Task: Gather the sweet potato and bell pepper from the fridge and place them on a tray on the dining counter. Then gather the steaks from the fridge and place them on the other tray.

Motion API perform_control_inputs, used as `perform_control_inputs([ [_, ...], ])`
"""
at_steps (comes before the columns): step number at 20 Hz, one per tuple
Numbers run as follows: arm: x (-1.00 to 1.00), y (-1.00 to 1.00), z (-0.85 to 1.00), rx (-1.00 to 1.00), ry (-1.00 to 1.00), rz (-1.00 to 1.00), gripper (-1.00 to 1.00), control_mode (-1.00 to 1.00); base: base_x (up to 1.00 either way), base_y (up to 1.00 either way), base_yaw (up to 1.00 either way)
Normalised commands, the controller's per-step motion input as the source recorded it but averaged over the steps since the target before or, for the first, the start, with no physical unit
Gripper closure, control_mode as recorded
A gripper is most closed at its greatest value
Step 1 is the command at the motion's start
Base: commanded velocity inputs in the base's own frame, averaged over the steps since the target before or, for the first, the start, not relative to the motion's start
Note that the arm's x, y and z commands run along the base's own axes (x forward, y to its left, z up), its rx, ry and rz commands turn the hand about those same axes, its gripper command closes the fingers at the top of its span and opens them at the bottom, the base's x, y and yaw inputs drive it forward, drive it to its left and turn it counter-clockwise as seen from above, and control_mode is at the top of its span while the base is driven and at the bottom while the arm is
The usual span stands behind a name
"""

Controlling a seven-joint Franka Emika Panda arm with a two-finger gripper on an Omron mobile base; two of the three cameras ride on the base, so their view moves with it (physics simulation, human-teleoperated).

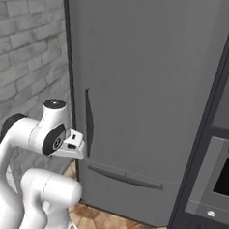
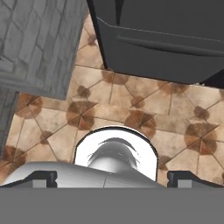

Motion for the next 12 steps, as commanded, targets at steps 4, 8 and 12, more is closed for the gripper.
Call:
perform_control_inputs([
  [4, 0.0, 0.0, 0.0, 0.0, 0.0, 0.0, -1.0, 1.0, -0.32, 0.31, 0.12],
  [8, 0.0, 0.0, 0.0, 0.0, 0.0, 0.0, -1.0, 1.0, -0.12, 0.45, 0.1],
  [12, 0.0, 0.0, 0.0, 0.0, 0.0, 0.0, -1.0, 1.0, 0.0, 0.49, 0.05],
])
